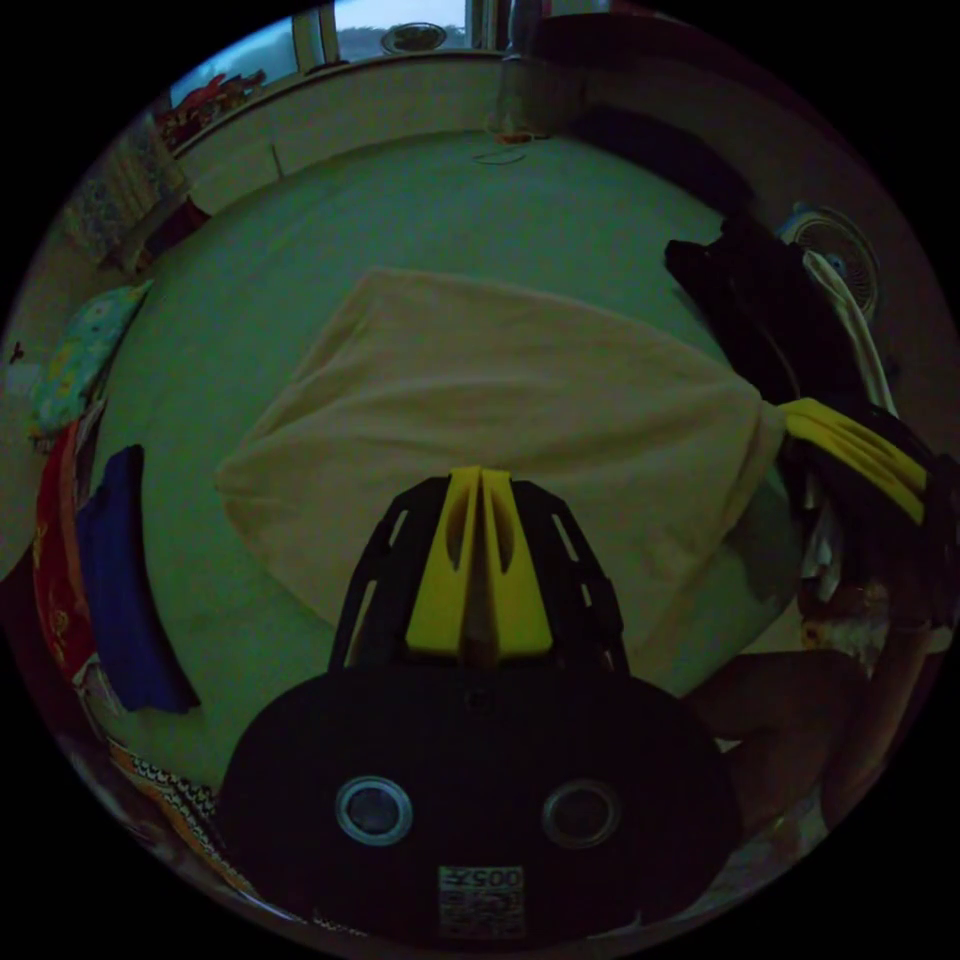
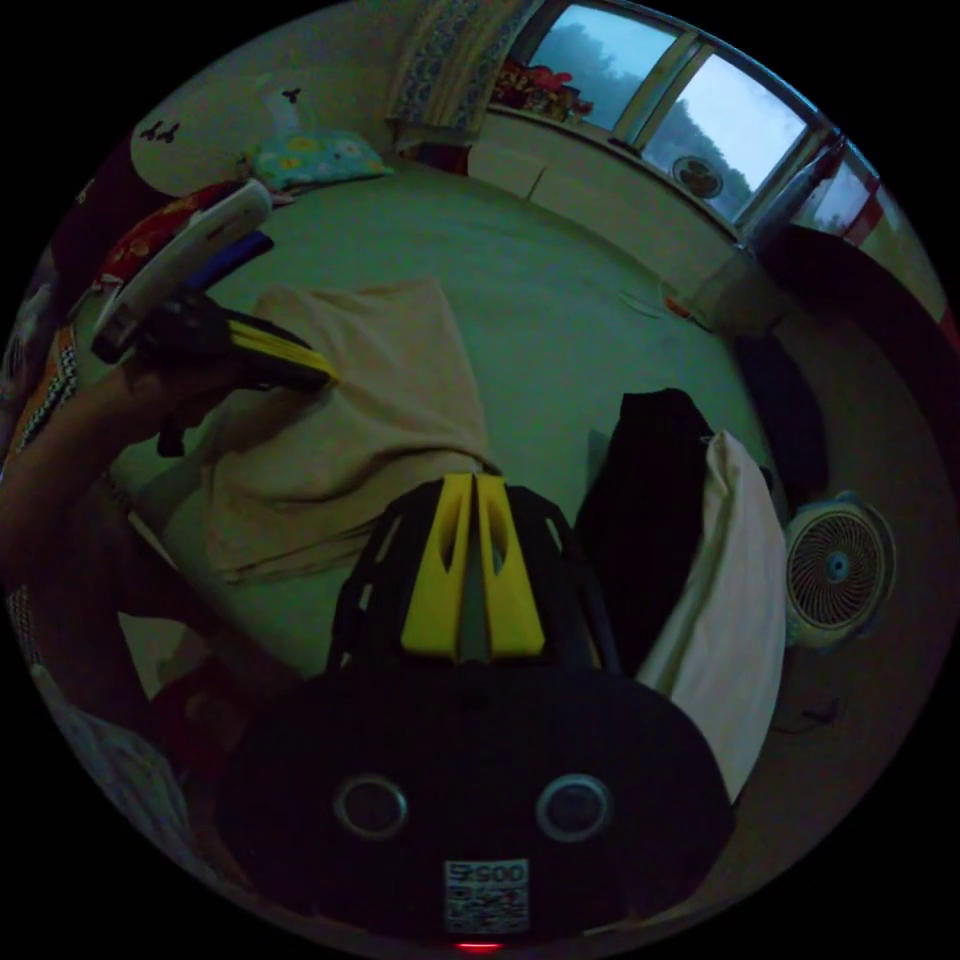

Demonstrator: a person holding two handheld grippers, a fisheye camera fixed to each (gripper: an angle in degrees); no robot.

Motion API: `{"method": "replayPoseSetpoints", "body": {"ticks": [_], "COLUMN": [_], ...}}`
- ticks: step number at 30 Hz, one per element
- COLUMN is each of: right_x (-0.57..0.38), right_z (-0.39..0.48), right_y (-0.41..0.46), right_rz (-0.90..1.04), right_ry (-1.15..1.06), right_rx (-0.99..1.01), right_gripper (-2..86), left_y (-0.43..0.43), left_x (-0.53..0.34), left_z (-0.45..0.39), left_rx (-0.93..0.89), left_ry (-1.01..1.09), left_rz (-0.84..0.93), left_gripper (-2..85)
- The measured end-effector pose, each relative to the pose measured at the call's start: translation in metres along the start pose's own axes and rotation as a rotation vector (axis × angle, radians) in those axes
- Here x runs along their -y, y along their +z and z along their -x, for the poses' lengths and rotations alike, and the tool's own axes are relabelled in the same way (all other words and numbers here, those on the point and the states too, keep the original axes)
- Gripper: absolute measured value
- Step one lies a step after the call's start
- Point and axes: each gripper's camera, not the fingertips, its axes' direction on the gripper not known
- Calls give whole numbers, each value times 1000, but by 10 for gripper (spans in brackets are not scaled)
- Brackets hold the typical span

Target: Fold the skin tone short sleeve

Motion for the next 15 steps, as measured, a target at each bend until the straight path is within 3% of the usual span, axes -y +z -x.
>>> {"method": "replayPoseSetpoints", "body": {"ticks": [6,9,11,15], "right_x": [6,9,4,8], "right_z": [-3,-9,-20,-35], "right_y": [34,64,88,67], "right_rz": [143,304,484,284], "right_ry": [-17,-3,26,131], "right_rx": [-71,-72,-267,-56], "right_gripper": [-17,-16,-16,-15], "left_y": [-1,-1,-3,-20], "left_x": [0,0,0,-3], "left_z": [5,11,17,23], "left_rx": [-43,-68,-76,-49], "left_ry": [0,-11,-41,-56], "left_rz": [8,20,27,-13], "left_gripper": [-3,-3,-3,-3]}}
